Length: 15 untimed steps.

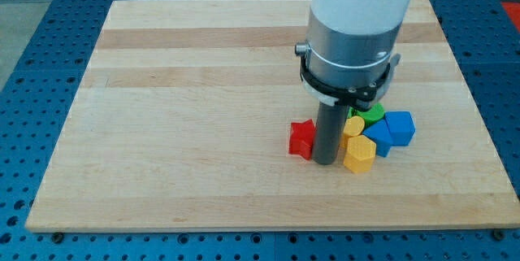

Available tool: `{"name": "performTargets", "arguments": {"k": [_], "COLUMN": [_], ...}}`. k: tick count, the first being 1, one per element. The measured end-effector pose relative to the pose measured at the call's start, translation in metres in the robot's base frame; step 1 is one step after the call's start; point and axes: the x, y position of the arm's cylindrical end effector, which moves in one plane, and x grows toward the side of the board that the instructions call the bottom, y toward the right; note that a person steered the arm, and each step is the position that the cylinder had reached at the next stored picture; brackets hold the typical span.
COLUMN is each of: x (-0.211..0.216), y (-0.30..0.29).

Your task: Slightly move the yellow hexagon towards up

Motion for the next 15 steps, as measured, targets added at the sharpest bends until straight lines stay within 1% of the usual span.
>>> {"name": "performTargets", "arguments": {"k": [1,2,3,4,5,6,7,9,10,12,13,14,15], "x": [-0.022,-0.034,-0.01,0.037,0.054,0.061,0.06,0.029,0.028,0.028,0.024,0.013,-0.008], "y": [-0.001,-0.008,-0.031,-0.039,-0.03,0.034,0.085,0.089,0.078,0.009,-0.007,-0.007,-0.007]}}
